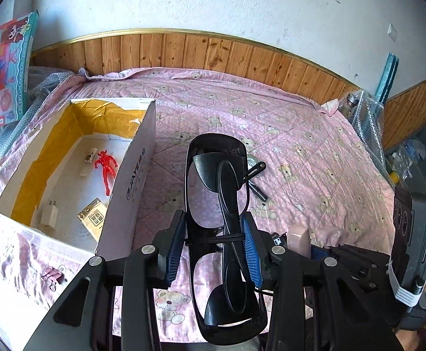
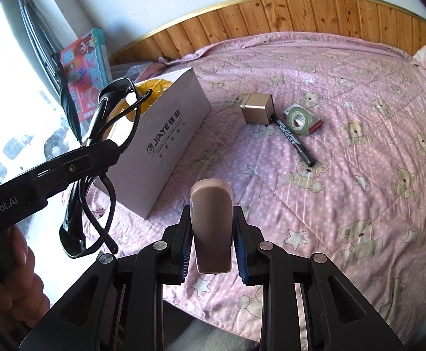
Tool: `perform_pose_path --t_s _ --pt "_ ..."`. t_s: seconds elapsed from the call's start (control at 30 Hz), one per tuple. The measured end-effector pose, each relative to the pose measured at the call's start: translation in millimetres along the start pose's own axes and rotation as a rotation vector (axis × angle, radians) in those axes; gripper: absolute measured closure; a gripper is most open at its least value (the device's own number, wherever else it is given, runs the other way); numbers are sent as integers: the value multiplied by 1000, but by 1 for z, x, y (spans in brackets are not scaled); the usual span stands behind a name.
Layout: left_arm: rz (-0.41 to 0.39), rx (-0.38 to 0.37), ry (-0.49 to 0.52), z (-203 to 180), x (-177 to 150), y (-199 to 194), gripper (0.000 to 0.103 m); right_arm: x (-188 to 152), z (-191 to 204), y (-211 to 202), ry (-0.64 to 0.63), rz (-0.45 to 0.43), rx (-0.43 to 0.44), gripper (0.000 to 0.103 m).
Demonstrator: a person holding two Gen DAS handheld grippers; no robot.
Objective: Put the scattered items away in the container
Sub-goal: 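Lift and carry the glasses and stapler over the box with both tools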
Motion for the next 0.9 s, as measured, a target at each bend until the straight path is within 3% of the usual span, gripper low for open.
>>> perform_pose_path --t_s 0.9 --pt "-87 -25 -114 58 -9 -46 64 1 64 -2 -111 4 -12 76"
Point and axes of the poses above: each gripper's, at about its wrist camera, not at the fingertips, and y roughly the way its jaws point, z to its left, x to its top, the point moved 8 cm from there along y, roughly the way its jaws point, and after that the axes turned 10 degrees about z, right-handed, at the moved point
